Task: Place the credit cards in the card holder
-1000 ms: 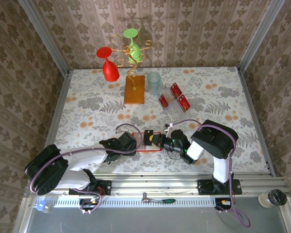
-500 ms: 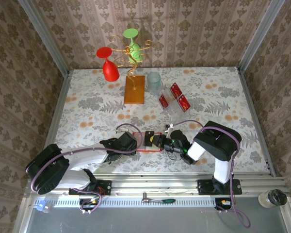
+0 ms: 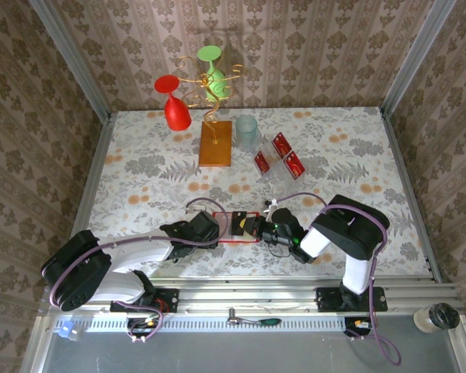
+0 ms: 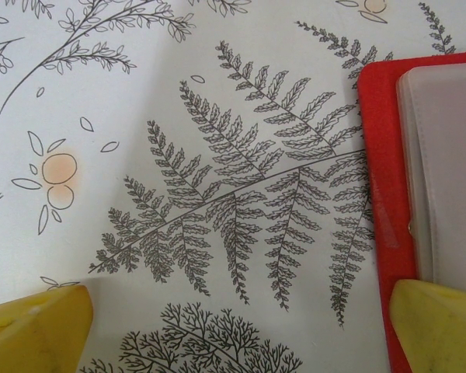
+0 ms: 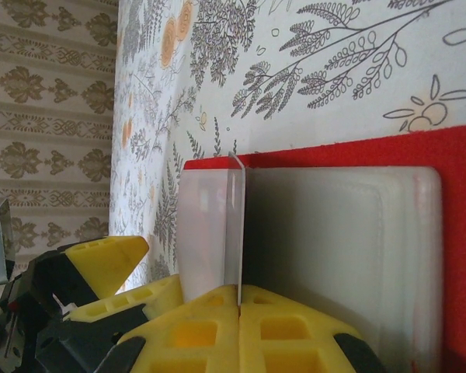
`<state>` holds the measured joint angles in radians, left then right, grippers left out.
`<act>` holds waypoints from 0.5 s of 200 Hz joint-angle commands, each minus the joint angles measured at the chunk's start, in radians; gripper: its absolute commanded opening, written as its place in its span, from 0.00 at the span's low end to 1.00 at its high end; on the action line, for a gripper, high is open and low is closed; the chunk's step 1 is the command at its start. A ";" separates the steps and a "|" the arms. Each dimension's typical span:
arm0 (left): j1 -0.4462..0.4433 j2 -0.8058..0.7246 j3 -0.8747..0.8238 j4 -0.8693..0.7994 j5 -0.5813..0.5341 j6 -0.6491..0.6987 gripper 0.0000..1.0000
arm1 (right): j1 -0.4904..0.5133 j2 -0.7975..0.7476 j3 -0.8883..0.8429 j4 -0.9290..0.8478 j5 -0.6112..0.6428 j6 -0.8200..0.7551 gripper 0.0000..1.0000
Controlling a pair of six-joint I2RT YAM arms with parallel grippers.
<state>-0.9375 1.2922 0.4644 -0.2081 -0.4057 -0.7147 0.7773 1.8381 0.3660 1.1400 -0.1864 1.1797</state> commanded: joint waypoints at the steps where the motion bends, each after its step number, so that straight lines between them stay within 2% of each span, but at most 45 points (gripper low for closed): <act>1: -0.008 0.027 -0.026 0.007 -0.001 -0.013 1.00 | 0.020 0.010 -0.022 -0.171 -0.001 0.011 0.00; 100: -0.007 0.027 -0.029 0.007 -0.001 -0.014 1.00 | 0.031 -0.006 -0.036 -0.226 -0.004 0.022 0.00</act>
<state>-0.9375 1.2922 0.4583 -0.1967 -0.4061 -0.7155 0.7856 1.8210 0.3676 1.1046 -0.1864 1.1912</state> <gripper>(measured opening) 0.999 0.063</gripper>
